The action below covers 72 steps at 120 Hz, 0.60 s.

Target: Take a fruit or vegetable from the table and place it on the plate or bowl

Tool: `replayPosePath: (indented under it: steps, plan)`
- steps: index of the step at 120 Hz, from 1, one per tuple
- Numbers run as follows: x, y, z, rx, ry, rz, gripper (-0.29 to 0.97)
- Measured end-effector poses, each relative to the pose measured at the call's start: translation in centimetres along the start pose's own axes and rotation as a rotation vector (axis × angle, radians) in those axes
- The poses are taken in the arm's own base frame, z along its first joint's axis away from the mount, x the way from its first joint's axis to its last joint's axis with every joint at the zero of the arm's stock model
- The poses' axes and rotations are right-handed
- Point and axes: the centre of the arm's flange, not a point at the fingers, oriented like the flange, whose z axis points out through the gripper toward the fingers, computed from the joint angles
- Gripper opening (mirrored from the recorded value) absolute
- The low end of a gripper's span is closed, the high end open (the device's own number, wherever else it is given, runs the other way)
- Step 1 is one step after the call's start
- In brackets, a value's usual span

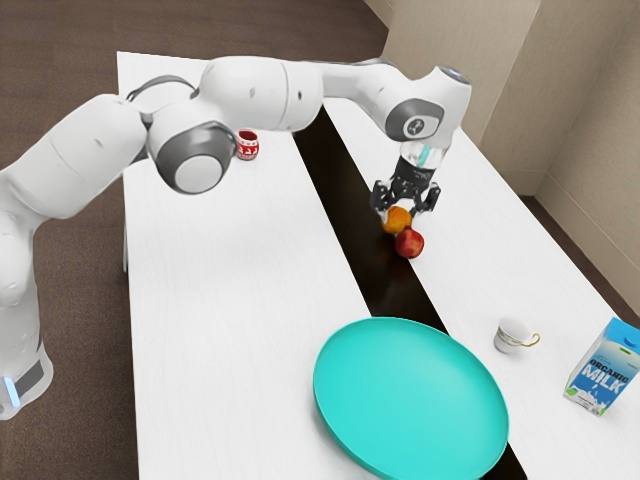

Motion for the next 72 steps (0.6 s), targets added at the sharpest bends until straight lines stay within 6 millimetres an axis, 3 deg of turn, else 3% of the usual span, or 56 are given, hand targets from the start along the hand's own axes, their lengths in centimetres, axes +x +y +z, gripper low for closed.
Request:
replayPosePath:
  steps: [12,28,37,44,58,72]
  plan:
    - [0.0,-0.8,-2.5,-0.012,0.004,0.012,0.22]
    - [-2.0,-2.6,-8.3,-0.047,0.03,0.053,0.23]
    - [-6.1,-3.4,-11.3,-0.063,0.059,0.117,0.24]
    - [-9.8,-3.9,-12.3,-0.059,0.071,0.17,0.24]
    - [-19.1,-4.6,-12.6,-0.044,0.084,0.298,0.24]
    - [-28.0,-6.1,-11.5,-0.015,0.077,0.429,0.24]
